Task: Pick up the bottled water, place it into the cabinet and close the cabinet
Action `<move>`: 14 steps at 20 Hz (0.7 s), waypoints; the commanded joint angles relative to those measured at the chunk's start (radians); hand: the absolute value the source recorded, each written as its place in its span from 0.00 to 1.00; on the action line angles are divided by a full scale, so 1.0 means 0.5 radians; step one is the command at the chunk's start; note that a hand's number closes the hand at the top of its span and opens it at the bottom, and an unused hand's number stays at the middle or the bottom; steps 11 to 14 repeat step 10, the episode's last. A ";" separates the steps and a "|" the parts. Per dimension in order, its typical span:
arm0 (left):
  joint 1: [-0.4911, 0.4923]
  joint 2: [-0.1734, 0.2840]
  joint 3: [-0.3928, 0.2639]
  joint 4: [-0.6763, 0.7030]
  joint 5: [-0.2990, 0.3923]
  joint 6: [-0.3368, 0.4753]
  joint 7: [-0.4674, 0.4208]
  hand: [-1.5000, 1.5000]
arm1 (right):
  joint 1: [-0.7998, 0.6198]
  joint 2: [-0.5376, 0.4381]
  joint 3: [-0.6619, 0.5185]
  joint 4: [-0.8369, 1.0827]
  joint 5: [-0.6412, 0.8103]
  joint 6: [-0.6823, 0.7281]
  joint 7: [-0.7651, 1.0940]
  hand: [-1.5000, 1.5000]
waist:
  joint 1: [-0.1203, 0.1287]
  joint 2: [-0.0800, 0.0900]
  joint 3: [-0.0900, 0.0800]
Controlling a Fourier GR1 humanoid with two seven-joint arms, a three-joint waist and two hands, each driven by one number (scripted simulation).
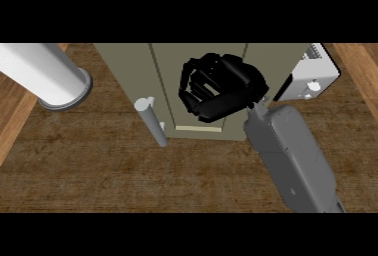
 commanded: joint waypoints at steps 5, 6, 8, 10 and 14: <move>0.022 0.008 0.024 -0.089 0.077 0.000 0.128 0.00 | -0.356 0.073 -0.038 0.389 -0.097 -0.082 -0.076 1.00 | 0.088 0.056 -0.027; -0.048 -0.017 0.035 0.003 0.061 -0.005 0.102 0.00 | -0.332 0.073 -0.063 0.358 -0.123 -0.018 -0.023 1.00 | 0.057 0.052 -0.028; -0.094 0.055 0.094 0.059 0.100 -0.016 0.124 0.00 | -0.328 0.073 0.031 0.364 -0.128 -0.101 -0.080 1.00 | 0.062 0.053 -0.028; -0.070 -0.052 -0.010 -0.061 0.000 0.026 0.145 0.00 | -0.389 0.072 -0.007 0.410 -0.135 -0.065 -0.044 1.00 | 0.074 0.056 -0.028; -0.070 -0.052 -0.010 -0.061 0.000 0.026 0.145 0.00 | -0.389 0.072 -0.007 0.410 -0.135 -0.065 -0.044 1.00 | 0.074 0.056 -0.028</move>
